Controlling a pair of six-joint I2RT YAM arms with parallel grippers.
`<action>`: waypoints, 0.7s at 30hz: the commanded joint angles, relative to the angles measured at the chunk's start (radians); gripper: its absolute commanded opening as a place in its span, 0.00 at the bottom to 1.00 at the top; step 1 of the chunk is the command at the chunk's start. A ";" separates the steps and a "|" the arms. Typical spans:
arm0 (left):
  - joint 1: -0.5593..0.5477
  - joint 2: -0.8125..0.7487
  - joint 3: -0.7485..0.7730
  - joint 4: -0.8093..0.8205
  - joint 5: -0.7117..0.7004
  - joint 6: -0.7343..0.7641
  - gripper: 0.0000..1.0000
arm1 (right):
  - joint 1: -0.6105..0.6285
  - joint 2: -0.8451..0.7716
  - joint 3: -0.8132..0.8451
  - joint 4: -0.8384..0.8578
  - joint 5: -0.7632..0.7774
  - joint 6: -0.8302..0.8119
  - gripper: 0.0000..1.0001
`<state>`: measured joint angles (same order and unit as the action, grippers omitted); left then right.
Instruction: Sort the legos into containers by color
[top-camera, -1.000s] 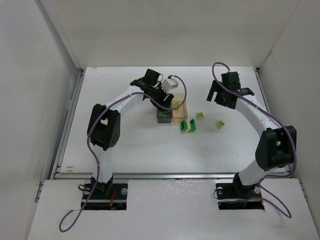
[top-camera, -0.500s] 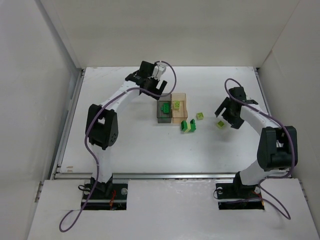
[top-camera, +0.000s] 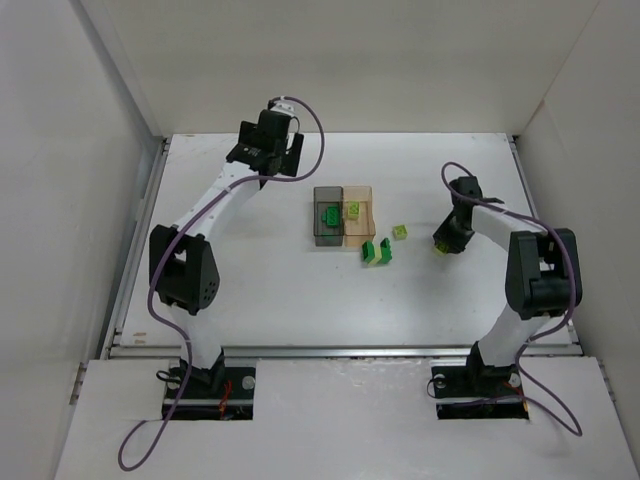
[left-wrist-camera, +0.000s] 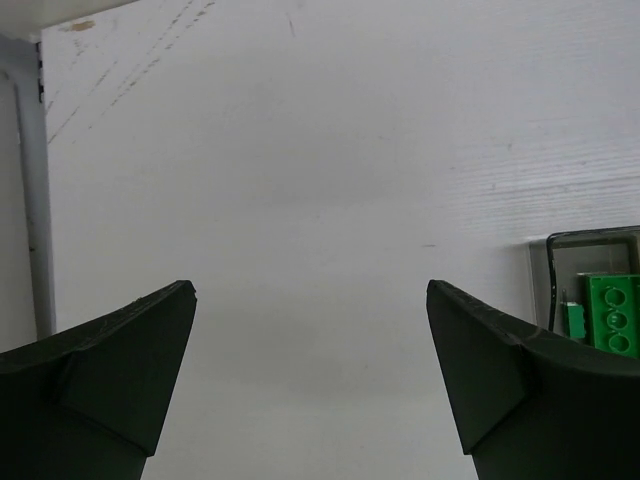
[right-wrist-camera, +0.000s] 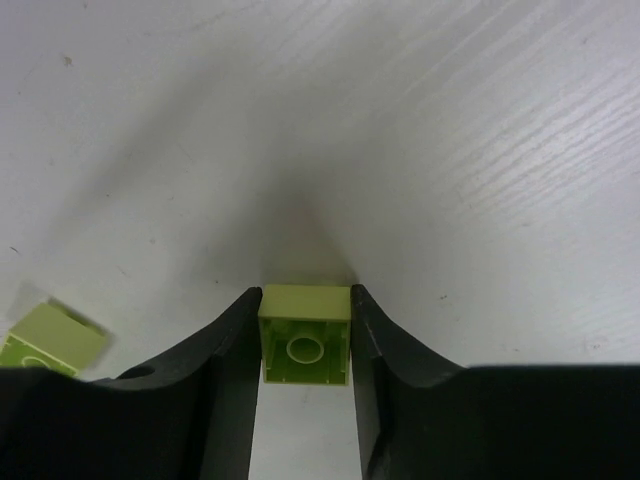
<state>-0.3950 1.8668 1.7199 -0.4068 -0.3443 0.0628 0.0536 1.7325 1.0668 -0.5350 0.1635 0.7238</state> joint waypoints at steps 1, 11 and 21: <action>0.010 -0.086 -0.037 0.017 -0.087 -0.032 1.00 | 0.003 0.012 0.036 0.027 0.007 -0.009 0.02; 0.039 -0.159 -0.134 -0.015 -0.208 0.071 0.99 | 0.153 -0.171 0.246 0.127 0.051 -0.326 0.00; 0.039 -0.184 -0.298 0.043 -0.193 0.014 0.99 | 0.460 0.047 0.401 0.202 -0.060 -0.503 0.00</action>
<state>-0.3557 1.7096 1.4376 -0.3958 -0.5282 0.1097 0.5270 1.7008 1.4487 -0.3267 0.1181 0.2726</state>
